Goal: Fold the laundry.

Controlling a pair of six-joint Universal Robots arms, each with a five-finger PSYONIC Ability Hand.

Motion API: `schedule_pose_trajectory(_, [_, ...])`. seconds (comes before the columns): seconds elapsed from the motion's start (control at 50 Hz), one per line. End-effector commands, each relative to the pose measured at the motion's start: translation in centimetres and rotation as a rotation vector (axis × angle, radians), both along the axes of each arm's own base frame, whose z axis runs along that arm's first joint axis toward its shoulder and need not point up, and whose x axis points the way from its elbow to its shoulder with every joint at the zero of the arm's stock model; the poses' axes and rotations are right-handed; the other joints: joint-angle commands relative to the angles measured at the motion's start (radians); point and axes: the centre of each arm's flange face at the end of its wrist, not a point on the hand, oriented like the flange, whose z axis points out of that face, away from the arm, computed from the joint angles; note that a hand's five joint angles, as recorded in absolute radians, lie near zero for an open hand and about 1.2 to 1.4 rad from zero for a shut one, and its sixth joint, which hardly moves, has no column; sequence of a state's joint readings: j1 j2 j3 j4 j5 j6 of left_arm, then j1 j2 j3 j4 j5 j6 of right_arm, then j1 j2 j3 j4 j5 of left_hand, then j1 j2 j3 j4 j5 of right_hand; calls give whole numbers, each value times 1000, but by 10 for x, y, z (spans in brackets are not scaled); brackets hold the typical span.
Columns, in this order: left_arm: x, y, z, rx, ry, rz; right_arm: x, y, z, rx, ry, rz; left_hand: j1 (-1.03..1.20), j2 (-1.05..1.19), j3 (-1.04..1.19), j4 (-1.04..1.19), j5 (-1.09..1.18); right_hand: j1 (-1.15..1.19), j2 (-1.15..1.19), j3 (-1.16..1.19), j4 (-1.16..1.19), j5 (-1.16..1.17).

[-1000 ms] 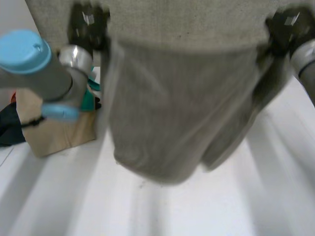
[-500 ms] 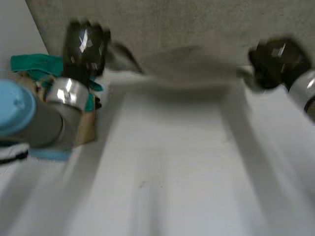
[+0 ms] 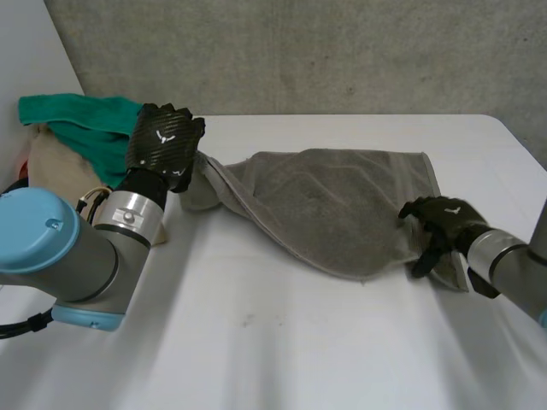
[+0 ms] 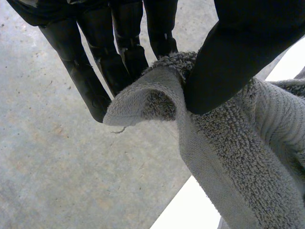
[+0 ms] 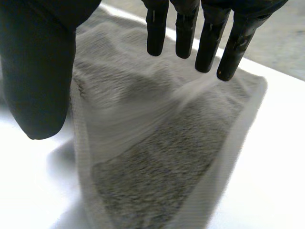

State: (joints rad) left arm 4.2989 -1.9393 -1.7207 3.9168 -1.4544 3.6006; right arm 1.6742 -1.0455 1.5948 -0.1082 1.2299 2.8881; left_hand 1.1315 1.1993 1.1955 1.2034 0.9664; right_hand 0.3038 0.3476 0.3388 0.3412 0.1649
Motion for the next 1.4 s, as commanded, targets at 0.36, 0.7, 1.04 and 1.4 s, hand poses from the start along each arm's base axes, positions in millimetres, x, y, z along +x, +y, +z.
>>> schedule_pose_trajectory(0.36, [14,-18,4,41,-11,50,-31,6,-4,89,96,27,265,197,201,193,255,148,104,113,111,112])
schedule_pose_trajectory(0.7, [14,-18,4,43,-12,50,-28,-3,-17,70,112,43,265,197,201,193,255,421,377,386,383,385])
schedule_pose_trajectory(1.04, [14,-14,3,67,-25,49,-29,-45,-12,12,52,-21,265,197,201,193,255,539,495,504,501,503])
schedule_pose_trajectory(1.4, [51,46,-2,419,-321,80,-88,26,50,317,440,161,265,197,201,193,255,1092,1049,1057,1055,1057])
